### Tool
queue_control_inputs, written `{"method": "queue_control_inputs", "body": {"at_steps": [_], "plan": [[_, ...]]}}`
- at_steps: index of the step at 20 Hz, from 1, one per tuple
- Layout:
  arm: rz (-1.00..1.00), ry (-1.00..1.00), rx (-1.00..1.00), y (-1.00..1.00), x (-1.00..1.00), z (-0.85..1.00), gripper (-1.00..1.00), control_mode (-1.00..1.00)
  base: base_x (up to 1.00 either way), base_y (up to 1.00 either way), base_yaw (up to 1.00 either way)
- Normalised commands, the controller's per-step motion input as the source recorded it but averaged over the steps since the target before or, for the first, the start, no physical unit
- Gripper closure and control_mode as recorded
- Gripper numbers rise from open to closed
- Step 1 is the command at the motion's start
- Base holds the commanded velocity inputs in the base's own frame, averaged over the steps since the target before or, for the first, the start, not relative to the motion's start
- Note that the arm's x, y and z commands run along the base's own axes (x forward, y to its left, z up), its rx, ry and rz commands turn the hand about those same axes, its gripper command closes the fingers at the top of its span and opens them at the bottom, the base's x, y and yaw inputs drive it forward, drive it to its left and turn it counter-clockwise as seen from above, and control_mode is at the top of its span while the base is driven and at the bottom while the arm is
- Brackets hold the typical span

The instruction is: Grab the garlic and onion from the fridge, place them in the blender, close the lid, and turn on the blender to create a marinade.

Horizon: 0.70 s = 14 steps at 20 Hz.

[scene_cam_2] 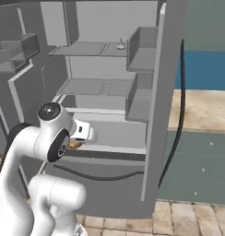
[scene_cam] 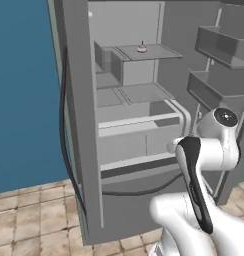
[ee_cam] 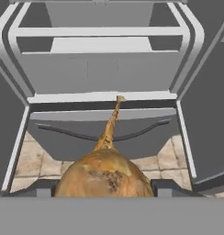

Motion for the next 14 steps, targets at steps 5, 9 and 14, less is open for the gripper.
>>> {"method": "queue_control_inputs", "body": {"at_steps": [5, 9, 14], "plan": [[-0.25, -0.17, 0.00, 0.00, -0.80, -0.35, 1.00, -1.00, -0.20, 0.00, -0.08], [-0.24, -0.26, 0.00, 0.16, -1.00, -0.16, 1.00, -1.00, 0.00, 0.00, 0.00], [-0.08, -0.21, 0.02, 0.17, -1.00, -0.03, 1.00, -1.00, 0.00, 0.00, 0.00]]}}
